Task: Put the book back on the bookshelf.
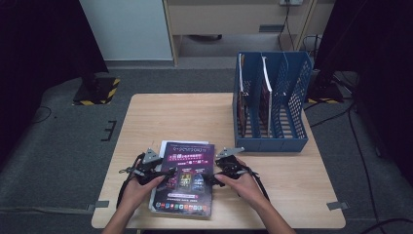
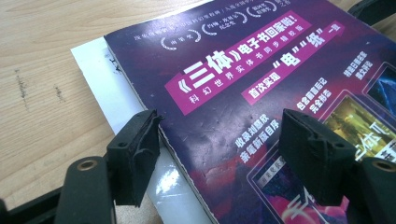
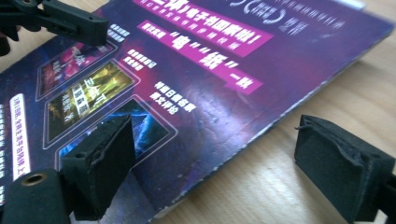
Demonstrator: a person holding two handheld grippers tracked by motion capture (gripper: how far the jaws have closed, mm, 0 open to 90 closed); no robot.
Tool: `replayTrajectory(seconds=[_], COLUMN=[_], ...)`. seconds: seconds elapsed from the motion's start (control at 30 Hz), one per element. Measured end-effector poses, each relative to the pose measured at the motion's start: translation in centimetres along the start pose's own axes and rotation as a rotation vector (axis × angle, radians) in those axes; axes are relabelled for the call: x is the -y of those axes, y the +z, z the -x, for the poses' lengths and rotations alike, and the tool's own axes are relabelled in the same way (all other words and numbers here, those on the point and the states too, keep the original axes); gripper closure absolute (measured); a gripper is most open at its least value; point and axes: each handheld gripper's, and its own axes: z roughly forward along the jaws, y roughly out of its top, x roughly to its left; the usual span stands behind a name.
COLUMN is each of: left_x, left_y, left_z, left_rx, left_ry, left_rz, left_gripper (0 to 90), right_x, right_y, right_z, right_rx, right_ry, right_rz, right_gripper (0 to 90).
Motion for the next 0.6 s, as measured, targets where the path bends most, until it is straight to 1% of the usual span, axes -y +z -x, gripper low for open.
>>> replayTrajectory(seconds=[0.07,0.13,0.3,0.33,0.37,0.4,0.47,0.5,0.57,0.6], left_x=[0.04,0.08,0.14,0.14,0.15,0.16,0.19,0.19,0.19,0.21], left_y=[0.01,0.01,0.02,0.03,0.03,0.03,0.05,0.04,0.05,0.04], left_z=[0.01,-0.02,-0.04,-0.04,-0.05,-0.06,-0.08,-0.09,-0.1,-0.1], left_rx=[-0.002,0.0,0.002,0.002,0.003,0.004,0.005,0.006,0.006,0.006], left_ry=[0.003,0.001,0.0,-0.001,-0.002,-0.001,-0.003,-0.003,-0.003,-0.003], left_rz=[0.003,0.005,0.007,0.008,0.008,0.009,0.013,0.012,0.012,0.012], left_gripper=[28.6,28.5,28.4,28.4,28.4,28.4,28.4,28.3,28.2,28.2], right_x=[0.04,0.07,0.02,0.01,-0.04,-0.07,-0.15,-0.25,-0.48,-0.62], right_y=[0.21,0.33,0.37,0.38,0.34,0.28,0.07,-0.05,-0.3,-0.43], right_z=[0.06,0.16,0.03,0.08,0.03,0.09,0.14,0.1,0.0,-0.2], right_rx=[-0.017,-0.026,-0.03,-0.031,-0.037,-0.04,-0.04,-0.049,-0.06,-0.058], right_ry=[0.015,0.012,0.024,0.024,0.05,0.057,0.05,0.06,0.052,0.048], right_rz=[0.005,0.008,0.006,0.012,0.012,0.015,0.028,0.042,0.064,0.072], right_gripper=[12.7,12.9,14.1,14.4,14.7,15.5,18.7,18.8,19.0,19.2])
